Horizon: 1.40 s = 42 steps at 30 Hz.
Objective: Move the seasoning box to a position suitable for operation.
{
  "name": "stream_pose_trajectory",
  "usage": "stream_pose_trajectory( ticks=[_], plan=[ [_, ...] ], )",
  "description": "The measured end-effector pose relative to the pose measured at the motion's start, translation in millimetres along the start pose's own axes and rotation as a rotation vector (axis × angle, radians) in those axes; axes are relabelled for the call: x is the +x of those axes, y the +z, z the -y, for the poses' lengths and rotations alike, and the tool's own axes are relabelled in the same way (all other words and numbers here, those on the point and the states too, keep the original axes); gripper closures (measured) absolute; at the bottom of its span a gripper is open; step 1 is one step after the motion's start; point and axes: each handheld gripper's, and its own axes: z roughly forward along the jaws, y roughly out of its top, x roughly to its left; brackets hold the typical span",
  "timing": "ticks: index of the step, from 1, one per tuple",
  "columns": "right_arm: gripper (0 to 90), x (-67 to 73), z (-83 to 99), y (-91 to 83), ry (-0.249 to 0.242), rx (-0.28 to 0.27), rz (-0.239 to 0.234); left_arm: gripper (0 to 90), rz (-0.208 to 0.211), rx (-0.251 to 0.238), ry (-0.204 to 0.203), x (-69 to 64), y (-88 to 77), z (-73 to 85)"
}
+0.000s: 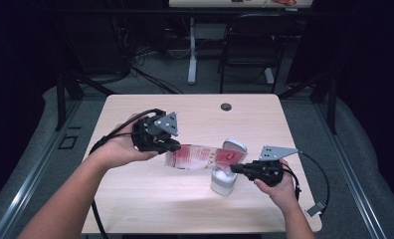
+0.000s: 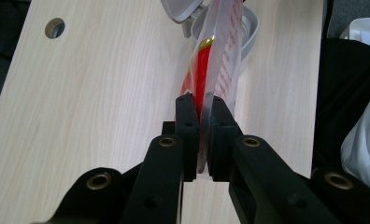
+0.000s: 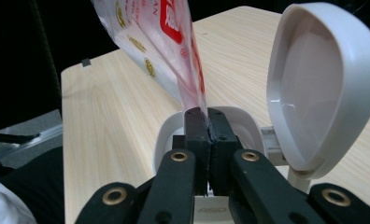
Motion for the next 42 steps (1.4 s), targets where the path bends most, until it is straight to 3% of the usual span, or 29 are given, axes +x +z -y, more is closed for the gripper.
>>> stream_pose_trajectory(
  ticks=[14, 29, 42],
  plan=[
    [90.0, 15.0, -13.3, 2.8, -0.077, 0.05, 0.055, 85.4, -0.004, -0.004, -0.025, 0.7, -0.5, 18.6],
    [90.0, 27.8, -30.6, -1.1, -0.135, 0.03, 0.085, 84.8, 0.015, -0.022, -0.081, 2.2, 10.4, 50.5],
    [90.0, 30.0, -41.6, 0.8, -0.155, 0.026, 0.074, 84.5, 0.038, -0.067, -0.141, 2.6, 28.1, 77.7]
  ],
)
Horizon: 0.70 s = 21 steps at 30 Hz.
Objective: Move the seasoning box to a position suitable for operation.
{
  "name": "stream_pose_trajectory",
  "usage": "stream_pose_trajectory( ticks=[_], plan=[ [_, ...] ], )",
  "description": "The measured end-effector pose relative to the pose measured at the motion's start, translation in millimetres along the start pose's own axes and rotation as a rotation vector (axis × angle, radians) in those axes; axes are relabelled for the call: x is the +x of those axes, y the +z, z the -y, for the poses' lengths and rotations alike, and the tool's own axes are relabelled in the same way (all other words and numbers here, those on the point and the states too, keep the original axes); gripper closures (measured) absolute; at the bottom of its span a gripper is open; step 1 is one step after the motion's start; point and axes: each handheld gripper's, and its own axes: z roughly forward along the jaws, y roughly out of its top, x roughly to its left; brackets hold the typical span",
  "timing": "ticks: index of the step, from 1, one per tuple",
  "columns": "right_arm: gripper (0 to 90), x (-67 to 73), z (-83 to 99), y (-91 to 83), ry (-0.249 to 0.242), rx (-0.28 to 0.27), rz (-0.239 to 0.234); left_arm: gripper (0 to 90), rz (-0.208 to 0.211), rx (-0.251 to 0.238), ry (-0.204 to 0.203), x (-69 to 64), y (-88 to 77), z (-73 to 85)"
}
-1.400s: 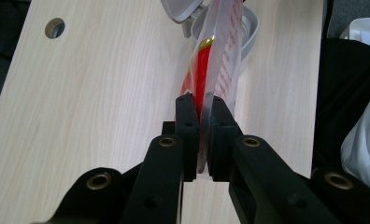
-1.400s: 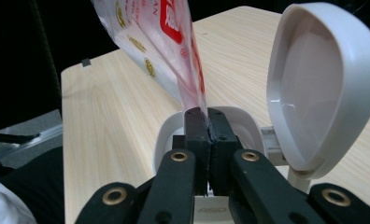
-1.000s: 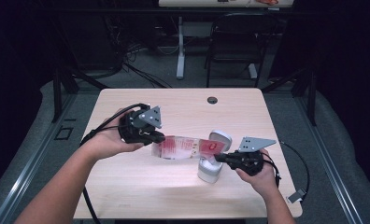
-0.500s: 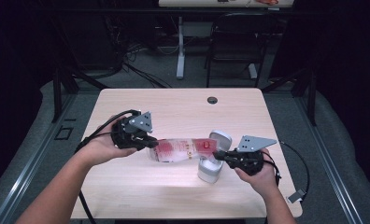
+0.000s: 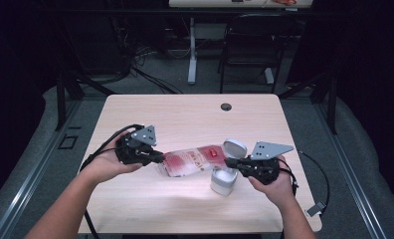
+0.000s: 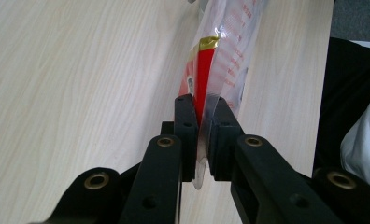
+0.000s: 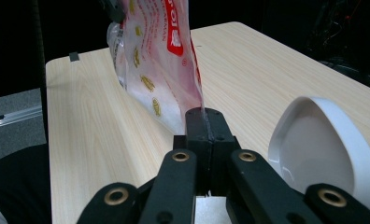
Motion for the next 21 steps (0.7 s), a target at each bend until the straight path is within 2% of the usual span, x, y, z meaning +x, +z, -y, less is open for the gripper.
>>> stream_pose_trajectory(
  ticks=[7, 21],
  plan=[
    [90.0, 1.6, -5.8, 3.5, -0.007, 0.0, -0.006, 84.4, 0.013, -0.017, -0.028, -0.2, 8.6, 13.4],
    [90.0, 3.4, -21.3, 10.2, -0.045, 0.04, -0.008, 84.4, 0.022, -0.073, -0.074, -0.3, 18.6, 36.1]
  ],
)
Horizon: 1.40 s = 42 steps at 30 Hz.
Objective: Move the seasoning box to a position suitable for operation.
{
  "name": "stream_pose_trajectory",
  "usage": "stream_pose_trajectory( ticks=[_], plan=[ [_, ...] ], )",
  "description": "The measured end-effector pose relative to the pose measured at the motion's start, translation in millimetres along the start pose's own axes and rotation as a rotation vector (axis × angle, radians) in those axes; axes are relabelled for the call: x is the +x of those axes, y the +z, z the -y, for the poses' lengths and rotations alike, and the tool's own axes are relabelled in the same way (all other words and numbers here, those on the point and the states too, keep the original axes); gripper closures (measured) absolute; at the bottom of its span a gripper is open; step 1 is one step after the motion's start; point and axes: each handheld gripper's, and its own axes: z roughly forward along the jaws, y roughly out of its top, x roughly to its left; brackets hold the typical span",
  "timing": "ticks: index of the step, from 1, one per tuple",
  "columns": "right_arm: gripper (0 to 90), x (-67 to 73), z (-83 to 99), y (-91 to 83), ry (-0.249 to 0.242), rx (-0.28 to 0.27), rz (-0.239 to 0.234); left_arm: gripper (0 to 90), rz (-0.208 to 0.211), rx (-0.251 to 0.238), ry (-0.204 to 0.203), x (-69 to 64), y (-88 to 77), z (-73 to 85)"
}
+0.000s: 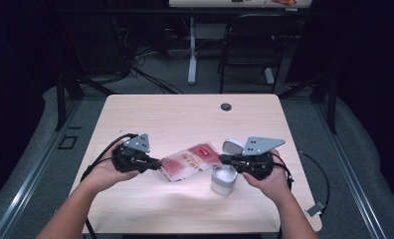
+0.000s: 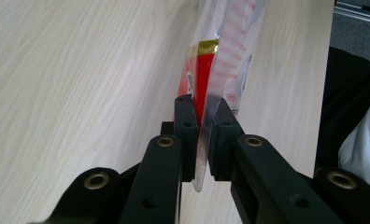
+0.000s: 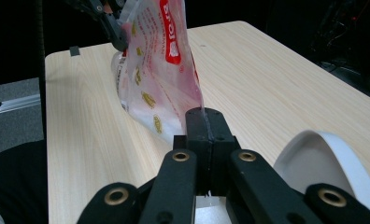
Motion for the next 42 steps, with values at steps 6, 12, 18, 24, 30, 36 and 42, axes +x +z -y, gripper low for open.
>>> stream_pose_trajectory(
  ticks=[6, 12, 18, 24, 30, 36, 42],
  plan=[
    [90.0, 2.6, -6.3, 3.7, -0.009, 0.0, -0.004, 84.4, -0.007, -0.028, -0.022, -1.2, 3.8, 11.4],
    [90.0, 6.1, -12.2, 7.1, -0.026, 0.002, -0.012, 84.1, -0.01, -0.03, -0.037, -1.2, 8.1, 18.7],
    [90.0, 9.5, -19.3, 10.4, -0.047, 0.007, -0.013, 83.8, -0.022, -0.037, -0.048, -0.8, 13.3, 26.2],
    [90.0, 14.1, -24.8, 18.3, -0.074, 0.034, -0.011, 83.8, -0.024, -0.046, -0.067, 0.1, 20.8, 38.2],
    [90.0, 17.7, -27.3, 25.1, -0.087, 0.047, -0.012, 83.8, -0.039, -0.056, -0.084, -1.3, 26.2, 47.3],
    [90.0, 18.5, -27.3, 29.0, -0.09, 0.058, -0.017, 83.9, -0.057, -0.092, -0.102, -4.2, 33.3, 56.9],
    [90.0, 20.1, -28.9, 34.5, -0.096, 0.072, -0.018, 83.9, -0.066, -0.121, -0.121, -7.2, 39.0, 67.6]
  ],
)
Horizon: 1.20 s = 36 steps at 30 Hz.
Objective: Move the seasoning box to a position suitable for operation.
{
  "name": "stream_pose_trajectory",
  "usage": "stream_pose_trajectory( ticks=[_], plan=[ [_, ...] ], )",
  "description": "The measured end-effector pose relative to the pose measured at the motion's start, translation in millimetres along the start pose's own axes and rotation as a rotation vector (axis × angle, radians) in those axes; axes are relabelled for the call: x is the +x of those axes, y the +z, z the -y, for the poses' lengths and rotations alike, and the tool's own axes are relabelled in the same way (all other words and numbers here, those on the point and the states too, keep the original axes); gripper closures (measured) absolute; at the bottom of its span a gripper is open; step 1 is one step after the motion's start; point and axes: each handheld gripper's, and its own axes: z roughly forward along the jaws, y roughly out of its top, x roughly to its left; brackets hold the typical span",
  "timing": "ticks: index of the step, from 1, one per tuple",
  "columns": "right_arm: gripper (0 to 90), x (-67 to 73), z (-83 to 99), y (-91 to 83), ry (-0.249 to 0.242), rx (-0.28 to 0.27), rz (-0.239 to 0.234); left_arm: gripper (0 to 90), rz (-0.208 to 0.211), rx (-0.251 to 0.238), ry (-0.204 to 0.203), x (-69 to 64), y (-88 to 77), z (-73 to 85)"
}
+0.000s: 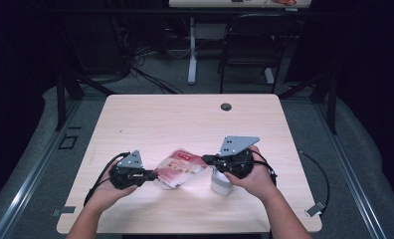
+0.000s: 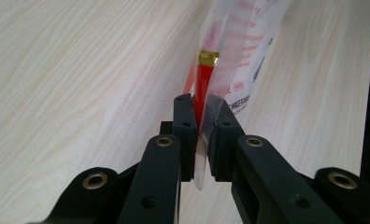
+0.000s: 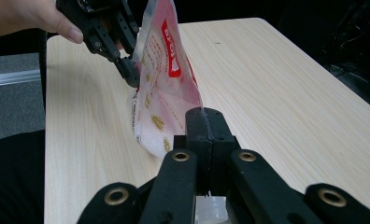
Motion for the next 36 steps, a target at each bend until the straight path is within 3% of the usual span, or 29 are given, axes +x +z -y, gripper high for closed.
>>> stream_pose_trajectory(
  ticks=[5, 11, 30, 36],
  plan=[
    [90.0, 2.0, -3.8, 6.3, -0.01, 0.021, 0.001, 83.9, -0.017, 0.002, -0.009, 0.2, 2.7, 6.3],
    [90.0, 4.7, -7.7, 10.2, -0.02, 0.026, 0.005, 83.8, -0.01, -0.007, -0.03, 0.5, 7.5, 12.7],
    [90.0, 9.2, -10.0, 11.5, -0.025, 0.014, -0.007, 80.7, -0.029, -0.012, -0.034, -1.5, 10.7, 16.6],
    [90.0, 9.8, -11.7, 12.5, -0.027, 0.012, -0.011, 75.4, -0.044, -0.009, -0.04, -0.8, 10.1, 17.8]
  ],
)
